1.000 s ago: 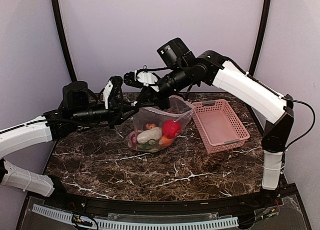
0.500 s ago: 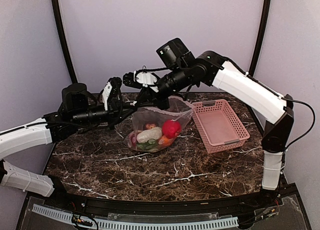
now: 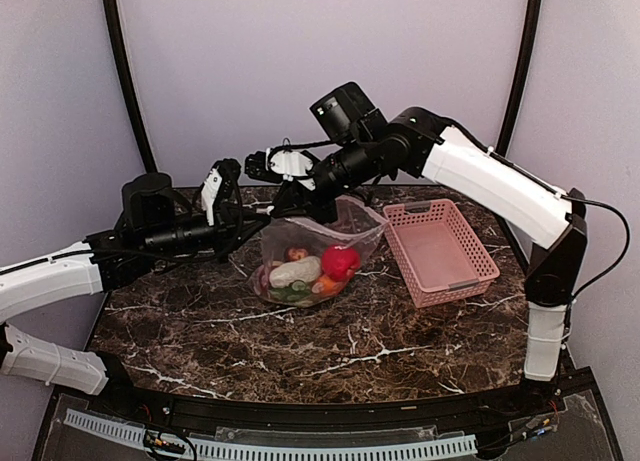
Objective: Place the food in the zip-top bag and seal the zipper
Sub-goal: Unzip the zipper from the zipper food storage bag.
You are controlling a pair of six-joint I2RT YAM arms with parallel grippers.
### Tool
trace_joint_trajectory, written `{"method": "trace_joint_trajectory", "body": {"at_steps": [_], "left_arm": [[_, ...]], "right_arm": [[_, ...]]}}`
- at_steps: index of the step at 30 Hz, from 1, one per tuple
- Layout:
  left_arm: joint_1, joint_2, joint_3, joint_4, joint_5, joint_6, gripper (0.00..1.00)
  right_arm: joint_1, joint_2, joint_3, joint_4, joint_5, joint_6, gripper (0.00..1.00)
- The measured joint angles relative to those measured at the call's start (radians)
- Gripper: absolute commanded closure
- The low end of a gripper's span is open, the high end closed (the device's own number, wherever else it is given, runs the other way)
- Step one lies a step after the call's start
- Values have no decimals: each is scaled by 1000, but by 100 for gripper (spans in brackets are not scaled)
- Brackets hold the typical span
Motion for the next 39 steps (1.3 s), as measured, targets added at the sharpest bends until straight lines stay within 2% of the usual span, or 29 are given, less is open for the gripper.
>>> {"method": "trace_joint_trajectory", "body": {"at_steps": [15,39], "left_arm": [[-2,-38,-32,8,-82,-5,99],[-2,-66,-45,8,-121,-12,99]], "right_arm": [[-50,-42,-73,-1,12,1,99],[-121,-94,-139,-32,16,0,99]]}}
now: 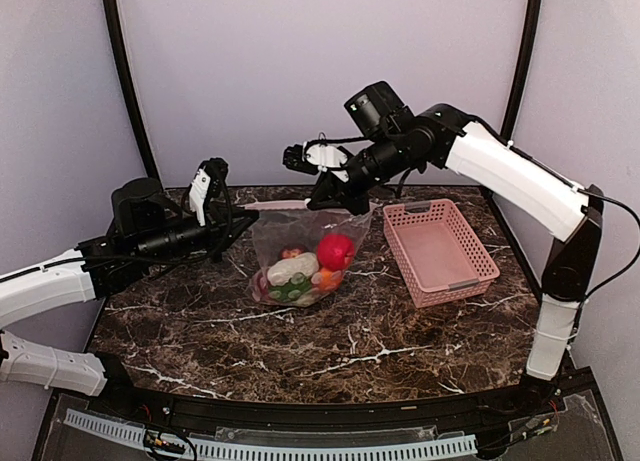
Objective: Place the food in the zip-top bag and seal the zipper
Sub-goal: Unzip the zipper from the zipper food storage bag.
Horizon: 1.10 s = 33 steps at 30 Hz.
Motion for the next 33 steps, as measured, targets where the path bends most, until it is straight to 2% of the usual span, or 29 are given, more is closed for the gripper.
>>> {"method": "trace_joint_trajectory", "body": {"at_steps": [33], "left_arm": [[0,-33,-35,1,-53,-10,99]], "right_arm": [[-125,-64,-130,-11,-29,5,98]]}}
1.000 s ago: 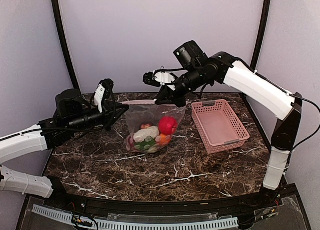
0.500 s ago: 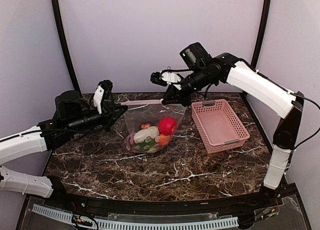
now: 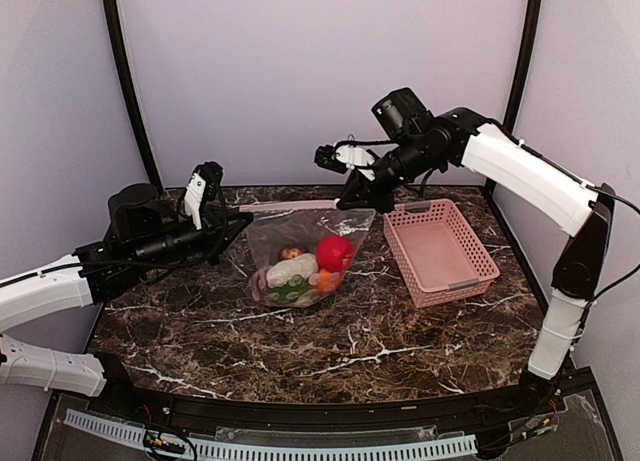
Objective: Place the food in the zip-top bag and seal the zipper
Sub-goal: Unzip the zipper from the zipper food storage bag.
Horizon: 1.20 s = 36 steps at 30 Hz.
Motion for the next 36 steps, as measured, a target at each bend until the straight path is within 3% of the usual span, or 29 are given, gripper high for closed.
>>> {"method": "trace_joint_trajectory", "body": {"at_steps": [36], "left_arm": [[0,-23,-30,13,-13,-6,99]], "right_arm": [[-61,-43,-64,-36,23,0,96]]}}
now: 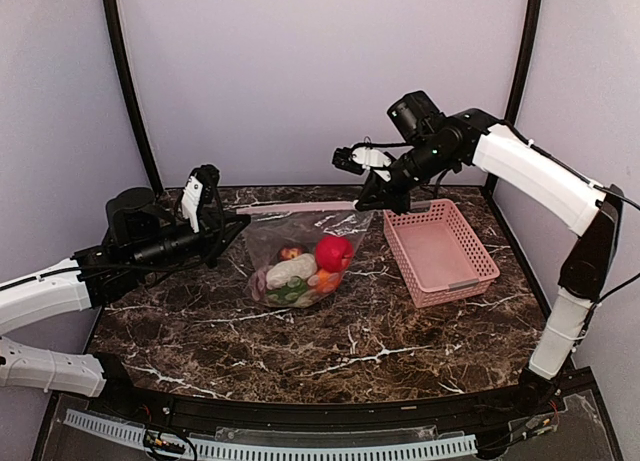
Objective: Place the food in the zip-top bag and seal the zipper
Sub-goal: Unzip the zipper from the zipper food storage bag.
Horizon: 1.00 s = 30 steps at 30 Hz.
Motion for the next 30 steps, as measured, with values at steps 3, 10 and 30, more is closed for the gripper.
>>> {"method": "trace_joint_trajectory", "body": {"at_steps": [3,10,30], "left_arm": [[0,-1,0,0,0,0,99],[0,-1,0,0,0,0,99],[134,430,310,76,-55,-44,99]], "right_arm": [[-8,0,0,-7,3,0,96],[-19,0,0,-13,6,0,96],[-116,261,355,-4,110,-9,96]]}}
